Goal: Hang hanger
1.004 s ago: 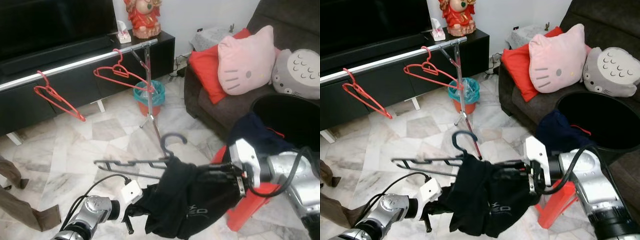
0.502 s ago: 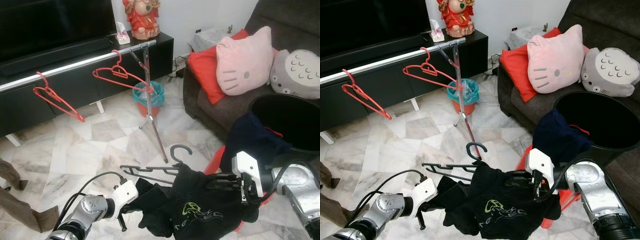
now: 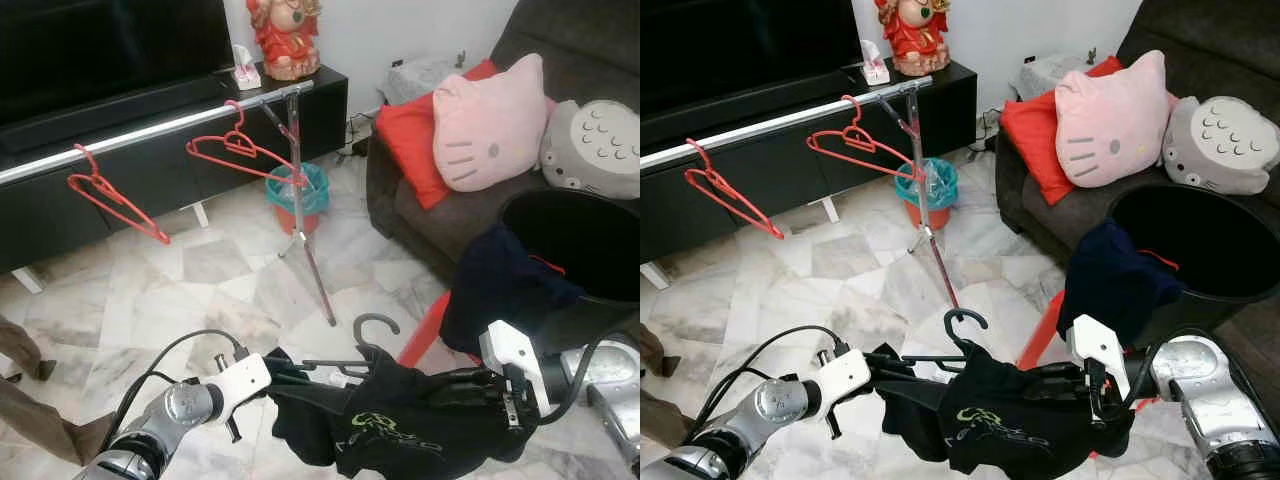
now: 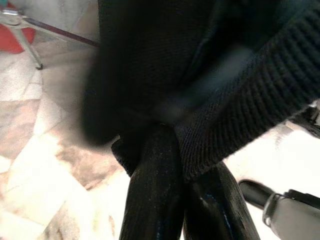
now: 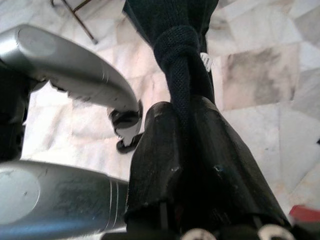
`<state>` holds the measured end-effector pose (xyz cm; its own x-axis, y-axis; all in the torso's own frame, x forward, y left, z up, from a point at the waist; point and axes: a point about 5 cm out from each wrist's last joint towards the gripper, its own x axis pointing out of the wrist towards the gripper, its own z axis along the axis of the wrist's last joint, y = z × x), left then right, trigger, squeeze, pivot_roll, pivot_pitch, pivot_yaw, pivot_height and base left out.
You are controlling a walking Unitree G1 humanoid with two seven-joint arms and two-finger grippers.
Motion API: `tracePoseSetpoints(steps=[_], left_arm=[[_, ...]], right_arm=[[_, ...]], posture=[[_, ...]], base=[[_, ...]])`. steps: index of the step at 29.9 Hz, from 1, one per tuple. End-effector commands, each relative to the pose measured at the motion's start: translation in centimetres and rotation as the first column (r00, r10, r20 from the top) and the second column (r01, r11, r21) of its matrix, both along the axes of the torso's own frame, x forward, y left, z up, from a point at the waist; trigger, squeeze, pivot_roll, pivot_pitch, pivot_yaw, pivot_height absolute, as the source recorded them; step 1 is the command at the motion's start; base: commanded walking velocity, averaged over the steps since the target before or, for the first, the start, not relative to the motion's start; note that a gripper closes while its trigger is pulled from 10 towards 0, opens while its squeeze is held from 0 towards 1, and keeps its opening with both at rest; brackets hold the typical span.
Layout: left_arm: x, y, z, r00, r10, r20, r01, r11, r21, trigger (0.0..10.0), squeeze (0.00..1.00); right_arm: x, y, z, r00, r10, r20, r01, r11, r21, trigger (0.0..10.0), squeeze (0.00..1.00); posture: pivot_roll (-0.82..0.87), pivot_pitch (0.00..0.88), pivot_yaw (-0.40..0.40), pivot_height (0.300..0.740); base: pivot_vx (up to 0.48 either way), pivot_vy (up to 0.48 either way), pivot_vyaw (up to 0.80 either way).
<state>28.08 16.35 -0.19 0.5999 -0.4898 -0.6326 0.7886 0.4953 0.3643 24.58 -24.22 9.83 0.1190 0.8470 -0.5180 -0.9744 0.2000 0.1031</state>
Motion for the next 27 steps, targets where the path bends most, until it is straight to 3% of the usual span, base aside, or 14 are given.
tracePoseSetpoints(steps=[1,6,17,21,27], left_arm=[[0.1,1.8,0.0,0.999,0.051,0.003,-0.051,0.997,0.060,10.0,0.00],[0.1,1.8,0.0,0.998,0.054,0.014,-0.054,0.997,0.053,10.0,0.00],[0.2,1.8,0.0,0.998,0.062,0.031,-0.064,0.996,0.069,10.0,0.00],[0.6,1.9,0.4,0.995,0.080,0.063,-0.085,0.994,0.074,10.0,0.00],[0.6,2.2,0.4,0.993,0.091,0.072,-0.097,0.992,0.080,10.0,0.00]], right_arm=[[-0.2,-0.6,0.5,1.000,0.028,0.007,-0.028,0.998,-0.049,0.0,0.00],[-0.3,-1.3,-0.2,1.000,0.011,0.014,-0.009,0.992,-0.129,0.0,0.00],[-1.0,-1.3,-0.7,0.998,0.039,-0.045,-0.046,0.987,-0.157,0.0,0.00],[-1.6,-1.8,-1.3,0.996,0.062,-0.070,-0.076,0.973,-0.220,0.0,0.00],[-1.3,-2.0,-1.7,0.999,0.034,-0.036,-0.043,0.963,-0.264,0.0,0.00]], posture=[[-0.08,0.031,0.042,0.740],[-0.08,0.033,0.043,0.740],[-0.08,0.034,0.045,0.740],[-0.08,0.036,0.043,0.740],[-0.08,0.038,0.045,0.740]], base=[[0.000,0.000,0.00],[0.000,0.000,0.00],[0.000,0.000,0.00],[0.000,0.000,0.00],[0.000,0.000,0.00]])
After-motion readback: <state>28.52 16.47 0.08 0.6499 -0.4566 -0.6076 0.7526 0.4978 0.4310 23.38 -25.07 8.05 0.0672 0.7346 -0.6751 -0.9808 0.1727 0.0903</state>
